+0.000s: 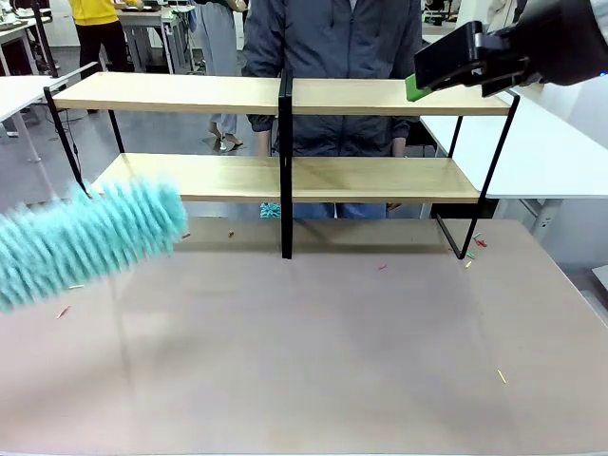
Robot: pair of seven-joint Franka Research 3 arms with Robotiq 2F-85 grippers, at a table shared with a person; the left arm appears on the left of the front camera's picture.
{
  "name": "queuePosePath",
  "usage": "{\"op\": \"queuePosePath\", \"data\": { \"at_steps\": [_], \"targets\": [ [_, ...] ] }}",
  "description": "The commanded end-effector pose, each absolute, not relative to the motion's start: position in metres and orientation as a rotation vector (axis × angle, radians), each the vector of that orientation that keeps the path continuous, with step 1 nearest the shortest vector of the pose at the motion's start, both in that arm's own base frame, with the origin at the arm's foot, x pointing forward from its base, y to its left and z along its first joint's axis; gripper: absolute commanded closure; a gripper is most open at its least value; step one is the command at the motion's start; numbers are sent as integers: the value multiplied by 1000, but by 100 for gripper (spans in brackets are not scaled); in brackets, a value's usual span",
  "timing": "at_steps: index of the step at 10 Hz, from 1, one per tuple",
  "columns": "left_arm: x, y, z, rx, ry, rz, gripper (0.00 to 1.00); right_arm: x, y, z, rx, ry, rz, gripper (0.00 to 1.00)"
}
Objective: Clean the shelves.
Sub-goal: Clean another randomly selected level of the Shelf with the Duster.
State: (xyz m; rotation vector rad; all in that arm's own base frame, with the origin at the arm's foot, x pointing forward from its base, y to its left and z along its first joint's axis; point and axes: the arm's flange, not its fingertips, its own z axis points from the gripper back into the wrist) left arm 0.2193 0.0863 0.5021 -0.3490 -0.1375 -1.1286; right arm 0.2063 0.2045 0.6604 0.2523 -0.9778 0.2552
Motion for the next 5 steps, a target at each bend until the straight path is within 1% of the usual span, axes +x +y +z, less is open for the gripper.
{"op": "queuePosePath", "data": {
  "at_steps": [1,2,3,4,5],
  "targets": [
    [220,58,457,-376,9,-1125,88,206,204,660,257,-978,249,0],
    [228,53,460,-419,-75,-1019,88,206,204,660,257,-978,249,0],
    [224,70,484,-344,-45,-1141,88,206,204,660,257,-978,249,0],
    [224,70,484,-344,-45,-1141,88,206,204,660,257,-978,249,0],
    [237,58,477,-371,-6,-1113,88,206,204,660,257,-978,249,0]
  ]
}}
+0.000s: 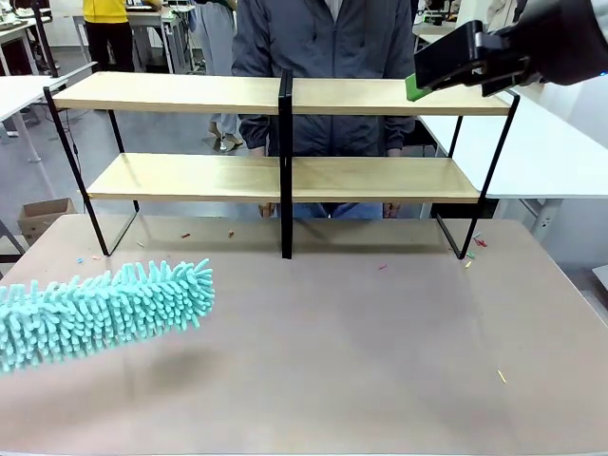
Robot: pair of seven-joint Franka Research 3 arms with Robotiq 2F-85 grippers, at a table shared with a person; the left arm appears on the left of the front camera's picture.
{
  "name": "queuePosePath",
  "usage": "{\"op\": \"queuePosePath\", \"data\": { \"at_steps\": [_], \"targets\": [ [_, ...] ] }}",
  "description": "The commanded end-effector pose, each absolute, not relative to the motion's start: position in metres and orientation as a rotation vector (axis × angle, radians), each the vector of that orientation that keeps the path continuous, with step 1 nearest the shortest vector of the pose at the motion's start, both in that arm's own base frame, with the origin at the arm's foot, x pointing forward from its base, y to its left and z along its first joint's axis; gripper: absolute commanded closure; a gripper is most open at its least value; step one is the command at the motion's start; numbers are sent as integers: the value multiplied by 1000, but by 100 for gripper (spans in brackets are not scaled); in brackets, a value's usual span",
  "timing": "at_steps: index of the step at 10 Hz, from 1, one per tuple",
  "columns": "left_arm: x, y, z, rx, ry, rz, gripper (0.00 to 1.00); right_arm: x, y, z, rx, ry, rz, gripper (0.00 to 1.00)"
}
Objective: Clean the shelves.
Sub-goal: Clean another randomly selected level of the Shelf with the Duster.
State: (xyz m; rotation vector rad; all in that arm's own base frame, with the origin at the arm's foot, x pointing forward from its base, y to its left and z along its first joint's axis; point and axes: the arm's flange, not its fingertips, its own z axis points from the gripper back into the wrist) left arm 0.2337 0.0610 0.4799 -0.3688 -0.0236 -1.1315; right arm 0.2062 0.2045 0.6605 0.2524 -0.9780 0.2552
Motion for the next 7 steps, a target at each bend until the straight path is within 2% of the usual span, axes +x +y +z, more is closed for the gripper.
{"op": "queuePosePath", "data": {
  "at_steps": [1,4,7],
  "targets": [
    [245,35,472,-305,-59,-883,88,206,204,660,257,-978,249,0],
    [293,-50,451,-199,25,-724,88,206,204,660,257,-978,249,0],
    [329,-107,430,-177,155,-738,88,206,204,660,257,-978,249,0]
  ]
}}
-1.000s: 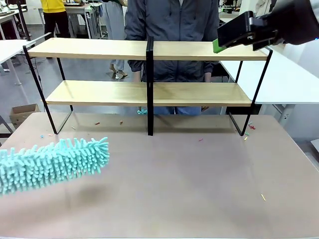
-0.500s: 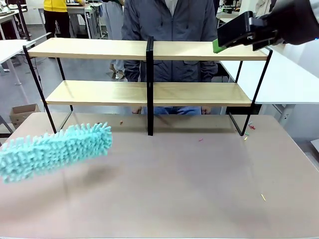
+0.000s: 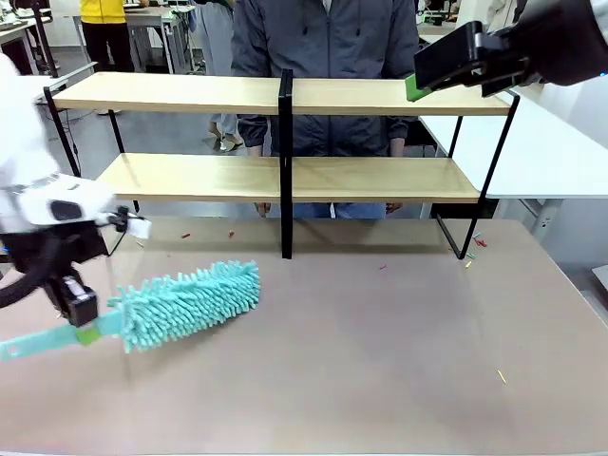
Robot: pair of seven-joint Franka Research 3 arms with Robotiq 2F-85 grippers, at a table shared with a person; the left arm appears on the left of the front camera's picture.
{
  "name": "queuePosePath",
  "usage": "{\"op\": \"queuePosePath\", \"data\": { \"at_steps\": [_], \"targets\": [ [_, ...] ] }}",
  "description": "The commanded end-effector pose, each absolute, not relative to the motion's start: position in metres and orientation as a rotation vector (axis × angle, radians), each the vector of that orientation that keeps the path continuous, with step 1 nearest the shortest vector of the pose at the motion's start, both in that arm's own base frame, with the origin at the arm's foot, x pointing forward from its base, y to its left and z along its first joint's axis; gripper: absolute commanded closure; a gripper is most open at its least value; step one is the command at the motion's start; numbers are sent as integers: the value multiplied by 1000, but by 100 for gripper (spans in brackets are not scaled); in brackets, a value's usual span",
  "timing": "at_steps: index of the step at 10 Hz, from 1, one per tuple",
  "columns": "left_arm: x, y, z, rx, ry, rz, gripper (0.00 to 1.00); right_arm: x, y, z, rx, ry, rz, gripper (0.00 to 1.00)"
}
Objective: Clean the shelves.
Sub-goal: Clean another randomly selected level of the Shelf with the Duster.
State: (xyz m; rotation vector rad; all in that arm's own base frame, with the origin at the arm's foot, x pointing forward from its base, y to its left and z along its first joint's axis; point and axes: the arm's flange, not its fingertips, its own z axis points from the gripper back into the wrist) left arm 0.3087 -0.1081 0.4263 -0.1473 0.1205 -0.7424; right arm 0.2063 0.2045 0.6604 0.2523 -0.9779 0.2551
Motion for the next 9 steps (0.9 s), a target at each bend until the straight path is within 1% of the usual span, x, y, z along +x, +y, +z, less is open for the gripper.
{"op": "queuePosePath", "data": {
  "at_steps": [1,2,3,4,5,6,7,9],
  "targets": [
    [336,-114,430,-276,97,-697,88,206,204,660,257,-978,249,0],
    [337,-104,441,-422,33,-676,88,206,204,660,257,-978,249,0],
    [320,-119,419,-184,134,-734,88,206,204,660,257,-978,249,0],
    [320,-119,419,-184,134,-734,88,206,204,660,257,-978,249,0],
    [334,-117,424,-276,112,-705,88,206,204,660,257,-978,249,0],
    [334,-125,425,-329,14,-623,88,206,204,660,257,-978,249,0],
    [338,-133,424,-332,17,-611,88,206,204,660,257,-978,249,0],
    [346,-138,423,-353,-7,-496,88,206,204,660,257,-978,249,0]
  ]
}}
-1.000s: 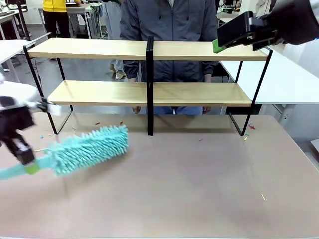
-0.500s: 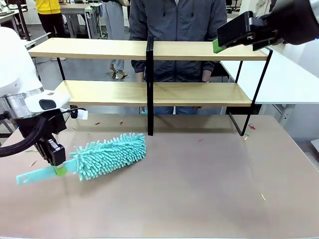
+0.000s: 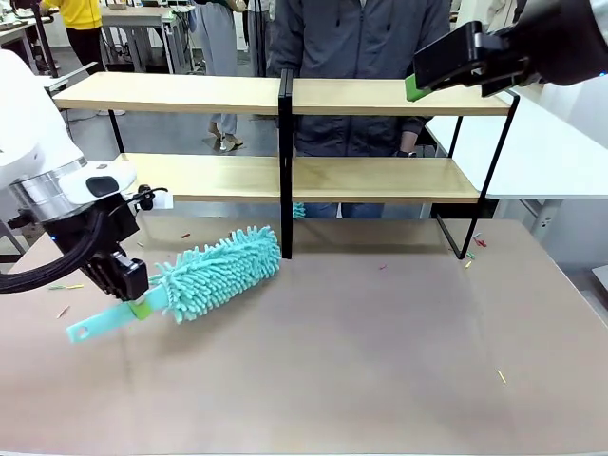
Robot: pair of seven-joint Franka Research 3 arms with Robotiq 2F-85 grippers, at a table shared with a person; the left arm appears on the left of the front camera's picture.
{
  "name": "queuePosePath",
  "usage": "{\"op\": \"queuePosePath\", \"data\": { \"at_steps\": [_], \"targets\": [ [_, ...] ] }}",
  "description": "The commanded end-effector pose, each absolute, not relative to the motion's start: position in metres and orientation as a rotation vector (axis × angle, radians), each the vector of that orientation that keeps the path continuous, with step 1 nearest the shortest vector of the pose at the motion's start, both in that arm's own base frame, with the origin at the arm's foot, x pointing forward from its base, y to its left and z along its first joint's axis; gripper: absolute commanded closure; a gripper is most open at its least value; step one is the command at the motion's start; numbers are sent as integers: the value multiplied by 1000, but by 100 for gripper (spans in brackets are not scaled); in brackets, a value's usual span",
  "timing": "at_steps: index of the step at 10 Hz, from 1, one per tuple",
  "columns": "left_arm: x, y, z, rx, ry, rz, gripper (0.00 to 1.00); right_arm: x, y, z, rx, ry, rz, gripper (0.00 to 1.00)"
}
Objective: Clean the shelves.
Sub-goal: Clean another randomly selected level of the Shelf with the Duster.
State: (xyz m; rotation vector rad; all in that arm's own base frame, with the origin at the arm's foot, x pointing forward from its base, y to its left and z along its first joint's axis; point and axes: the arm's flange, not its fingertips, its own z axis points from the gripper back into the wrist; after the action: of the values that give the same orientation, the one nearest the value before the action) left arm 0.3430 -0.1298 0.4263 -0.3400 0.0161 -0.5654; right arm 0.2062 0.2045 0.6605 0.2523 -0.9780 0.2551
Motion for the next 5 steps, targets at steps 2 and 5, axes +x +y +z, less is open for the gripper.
{"op": "queuePosePath", "data": {
  "at_steps": [2,5],
  "targets": [
    [352,-141,421,-347,16,-469,88,206,204,660,257,-978,249,0],
    [376,-156,416,-347,-87,-329,88,206,204,660,257,-978,249,0]
  ]
}}
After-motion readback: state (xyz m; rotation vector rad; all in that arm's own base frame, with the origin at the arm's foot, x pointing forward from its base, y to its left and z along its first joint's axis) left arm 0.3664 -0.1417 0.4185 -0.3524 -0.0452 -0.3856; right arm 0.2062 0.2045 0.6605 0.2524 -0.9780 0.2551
